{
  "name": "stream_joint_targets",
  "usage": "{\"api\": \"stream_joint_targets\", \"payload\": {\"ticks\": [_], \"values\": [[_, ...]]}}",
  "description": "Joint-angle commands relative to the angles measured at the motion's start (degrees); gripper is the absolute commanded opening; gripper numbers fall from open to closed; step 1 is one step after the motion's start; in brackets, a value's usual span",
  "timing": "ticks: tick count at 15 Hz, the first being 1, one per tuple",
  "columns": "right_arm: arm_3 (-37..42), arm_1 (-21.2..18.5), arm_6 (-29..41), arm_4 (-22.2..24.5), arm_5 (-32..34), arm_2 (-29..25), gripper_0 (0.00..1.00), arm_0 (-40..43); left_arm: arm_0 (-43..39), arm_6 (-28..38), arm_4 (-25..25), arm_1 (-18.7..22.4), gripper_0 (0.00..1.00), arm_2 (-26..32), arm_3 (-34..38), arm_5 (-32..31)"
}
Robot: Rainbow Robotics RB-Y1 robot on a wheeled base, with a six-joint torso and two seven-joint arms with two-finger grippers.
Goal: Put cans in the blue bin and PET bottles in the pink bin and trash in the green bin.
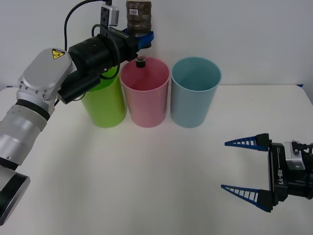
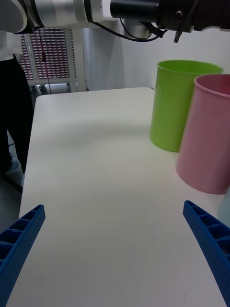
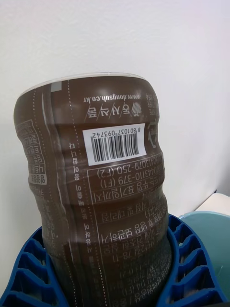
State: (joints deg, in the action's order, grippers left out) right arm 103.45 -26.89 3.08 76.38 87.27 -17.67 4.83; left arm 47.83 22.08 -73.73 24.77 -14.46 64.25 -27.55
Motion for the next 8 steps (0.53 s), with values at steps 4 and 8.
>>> {"api": "stream_joint_targets", "payload": {"ticks": [4, 8], "values": [[0.0, 0.0, 0.0, 0.0, 0.0, 0.0, 1.0, 0.0, -0.02, 0.42, -2.04, -0.6, 0.0, 0.05, -0.01, 0.04], [0.0, 0.0, 0.0, 0.0, 0.0, 0.0, 1.0, 0.0, -0.11, 0.6, -2.74, -0.78, 0.0, 0.05, -0.09, -0.04]]}}
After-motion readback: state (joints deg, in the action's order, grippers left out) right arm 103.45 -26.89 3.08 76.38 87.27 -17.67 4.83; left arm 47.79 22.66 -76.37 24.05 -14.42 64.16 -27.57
